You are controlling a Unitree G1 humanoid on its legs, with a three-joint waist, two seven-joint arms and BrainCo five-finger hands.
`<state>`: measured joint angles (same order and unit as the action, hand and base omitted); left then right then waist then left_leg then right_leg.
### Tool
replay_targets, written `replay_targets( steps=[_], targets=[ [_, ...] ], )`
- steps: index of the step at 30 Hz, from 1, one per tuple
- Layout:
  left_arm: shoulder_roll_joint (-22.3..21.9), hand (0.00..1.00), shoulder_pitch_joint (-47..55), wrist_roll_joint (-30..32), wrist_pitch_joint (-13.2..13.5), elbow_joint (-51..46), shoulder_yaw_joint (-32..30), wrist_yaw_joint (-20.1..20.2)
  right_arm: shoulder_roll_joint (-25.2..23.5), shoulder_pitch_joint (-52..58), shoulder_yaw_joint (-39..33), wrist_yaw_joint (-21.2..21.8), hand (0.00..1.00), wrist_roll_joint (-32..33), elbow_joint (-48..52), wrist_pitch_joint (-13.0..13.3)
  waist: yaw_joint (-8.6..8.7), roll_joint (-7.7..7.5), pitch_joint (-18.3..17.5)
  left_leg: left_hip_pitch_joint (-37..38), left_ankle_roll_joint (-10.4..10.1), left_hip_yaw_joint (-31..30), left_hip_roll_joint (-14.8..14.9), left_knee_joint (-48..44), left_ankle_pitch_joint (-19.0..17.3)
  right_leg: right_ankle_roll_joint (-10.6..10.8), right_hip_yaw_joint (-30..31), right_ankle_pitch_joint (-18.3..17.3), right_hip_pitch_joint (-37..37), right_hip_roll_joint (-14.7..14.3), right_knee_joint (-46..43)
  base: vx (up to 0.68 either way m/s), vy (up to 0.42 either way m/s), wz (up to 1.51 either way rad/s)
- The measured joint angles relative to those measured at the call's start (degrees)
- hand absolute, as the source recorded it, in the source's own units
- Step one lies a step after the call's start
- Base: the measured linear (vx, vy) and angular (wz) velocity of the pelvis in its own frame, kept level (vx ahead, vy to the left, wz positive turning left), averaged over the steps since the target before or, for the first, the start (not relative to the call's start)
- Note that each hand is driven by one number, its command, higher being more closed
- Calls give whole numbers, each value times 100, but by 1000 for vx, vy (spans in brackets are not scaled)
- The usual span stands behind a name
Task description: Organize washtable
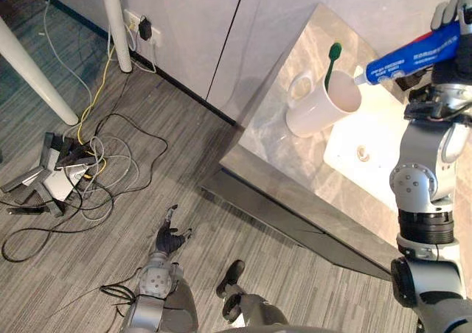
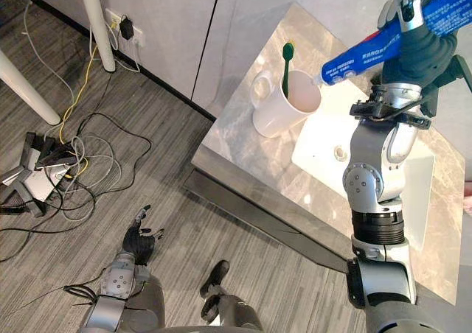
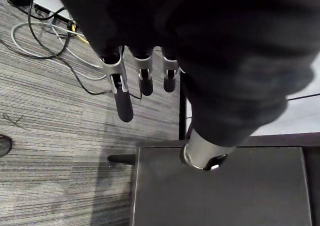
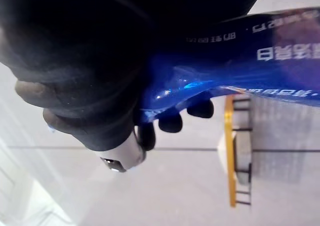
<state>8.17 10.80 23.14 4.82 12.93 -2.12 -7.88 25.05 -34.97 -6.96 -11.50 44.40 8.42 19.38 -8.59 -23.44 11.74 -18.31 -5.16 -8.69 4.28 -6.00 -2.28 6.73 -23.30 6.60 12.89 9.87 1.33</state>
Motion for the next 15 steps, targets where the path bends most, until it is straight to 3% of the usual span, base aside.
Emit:
replay_targets(
  steps=[15],
  targets=[
    [12,0,-76,-8,-3,-20,-48,-5,-213,408,-10,53,100,1,318,-1,-4,-110,163,-79,-2,-57,90,-14,-1,64,26,178,58,-94,7,-6,3,0]
  ],
)
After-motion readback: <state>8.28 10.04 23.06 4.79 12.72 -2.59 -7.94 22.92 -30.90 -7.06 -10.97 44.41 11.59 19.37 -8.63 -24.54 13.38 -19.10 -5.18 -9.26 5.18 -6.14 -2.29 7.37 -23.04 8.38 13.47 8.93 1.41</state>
